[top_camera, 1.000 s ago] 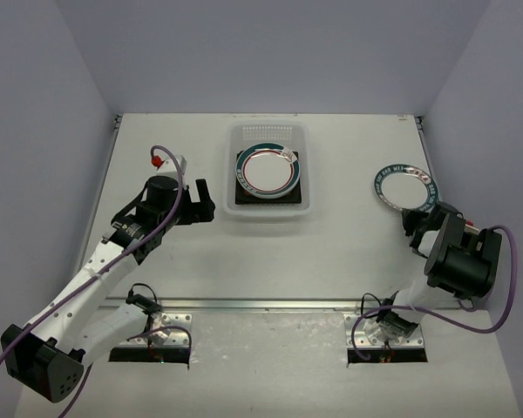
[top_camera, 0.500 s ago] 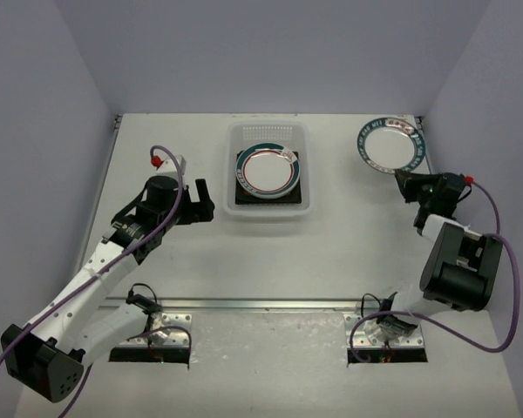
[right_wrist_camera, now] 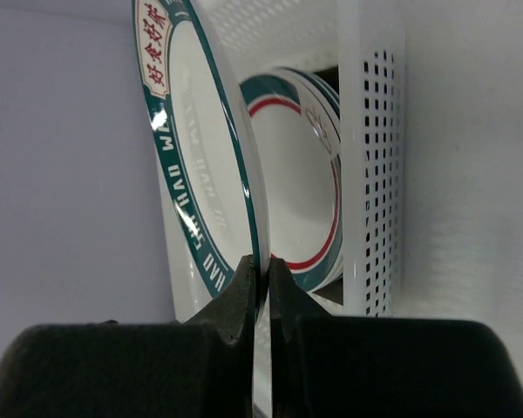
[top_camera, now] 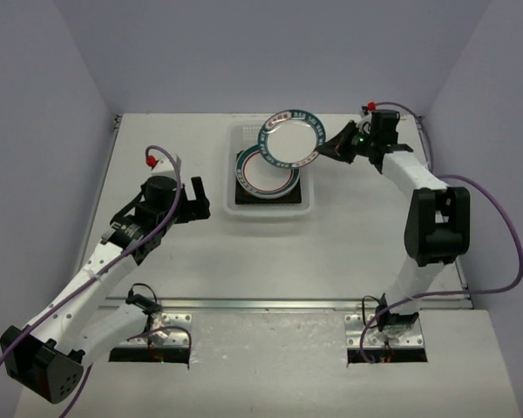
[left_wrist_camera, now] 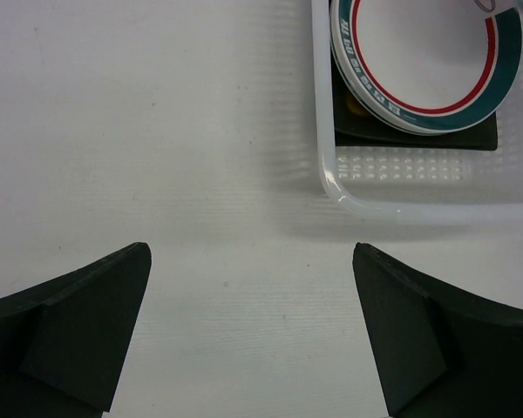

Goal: Place the plates into the plastic bin on the countertop

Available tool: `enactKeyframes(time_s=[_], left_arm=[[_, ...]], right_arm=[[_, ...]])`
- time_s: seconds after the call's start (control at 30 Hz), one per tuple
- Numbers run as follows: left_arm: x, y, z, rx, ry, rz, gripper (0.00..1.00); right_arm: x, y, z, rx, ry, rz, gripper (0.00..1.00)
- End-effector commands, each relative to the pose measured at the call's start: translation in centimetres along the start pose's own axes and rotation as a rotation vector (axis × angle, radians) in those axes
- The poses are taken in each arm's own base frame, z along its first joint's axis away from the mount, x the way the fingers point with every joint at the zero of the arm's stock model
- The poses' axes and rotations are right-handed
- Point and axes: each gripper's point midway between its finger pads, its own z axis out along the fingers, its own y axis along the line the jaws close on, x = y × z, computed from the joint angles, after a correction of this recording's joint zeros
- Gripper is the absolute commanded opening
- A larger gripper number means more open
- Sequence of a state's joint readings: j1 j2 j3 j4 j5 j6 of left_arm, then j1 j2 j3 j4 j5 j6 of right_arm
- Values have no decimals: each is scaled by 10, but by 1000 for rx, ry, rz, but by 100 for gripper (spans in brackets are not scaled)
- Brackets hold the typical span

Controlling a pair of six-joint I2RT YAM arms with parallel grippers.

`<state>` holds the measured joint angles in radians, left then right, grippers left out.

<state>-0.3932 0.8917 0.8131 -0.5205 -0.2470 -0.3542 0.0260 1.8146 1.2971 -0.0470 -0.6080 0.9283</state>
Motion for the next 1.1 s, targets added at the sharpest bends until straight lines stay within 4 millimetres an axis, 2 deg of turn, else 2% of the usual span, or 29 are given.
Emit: enactKeyframes(time_s=[0.0, 0.13, 0.2, 0.33, 0.47, 0.5, 0.53, 0.57, 0.6, 0.67, 0.7, 0.77, 0.83, 0.87, 0.9, 1.07], left_arm=[[-15, -2, -2, 4, -49, -27, 100], [-15, -1, -1, 1, -48, -28, 100], [-16, -1, -1, 2, -52, -30, 100], [-15, -1, -1, 3, -48, -30, 100], [-15, -1, 0, 5, -46, -29, 100], [-15, -1, 0, 6, -46, -29, 100], [-16, -1, -1, 7, -49, -28, 100], [-15, -1, 0, 5, -46, -27, 100], [-15, -1, 0, 6, -47, -28, 100], [-15, -1, -1, 9, -46, -28, 100], [-15, -1, -1, 10, -47, -27, 100], [-15, -2, -1, 12, -46, -26, 100], [-15, -2, -1, 12, -46, -26, 100], [-15, -2, -1, 12, -45, -25, 100], [-15, -1, 0, 11, -45, -25, 100], [-14, -1, 0, 7, -44, -24, 100]], right_arm=[[19, 5, 14, 35, 111, -89, 0], [18, 6, 31, 57, 174, -113, 0], [31, 2, 41, 91, 249, -137, 0], [32, 3, 51, 112, 278, -167, 2], [35, 3, 54, 120, 300, -202, 16], [40, 3, 53, 133, 316, -211, 24], [37, 4, 54, 137, 308, -230, 25], [43, 3, 53, 155, 331, -238, 34], [38, 9, 53, 165, 321, -265, 37], [46, 1, 52, 213, 370, -294, 42], [41, 2, 51, 240, 353, -323, 50], [32, 0, 46, 294, 318, -356, 77], [25, -1, 43, 332, 287, -379, 85], [16, 4, 38, 355, 254, -406, 94], [10, 8, 35, 376, 233, -424, 99], [-1, 12, 24, 437, 214, -464, 99]])
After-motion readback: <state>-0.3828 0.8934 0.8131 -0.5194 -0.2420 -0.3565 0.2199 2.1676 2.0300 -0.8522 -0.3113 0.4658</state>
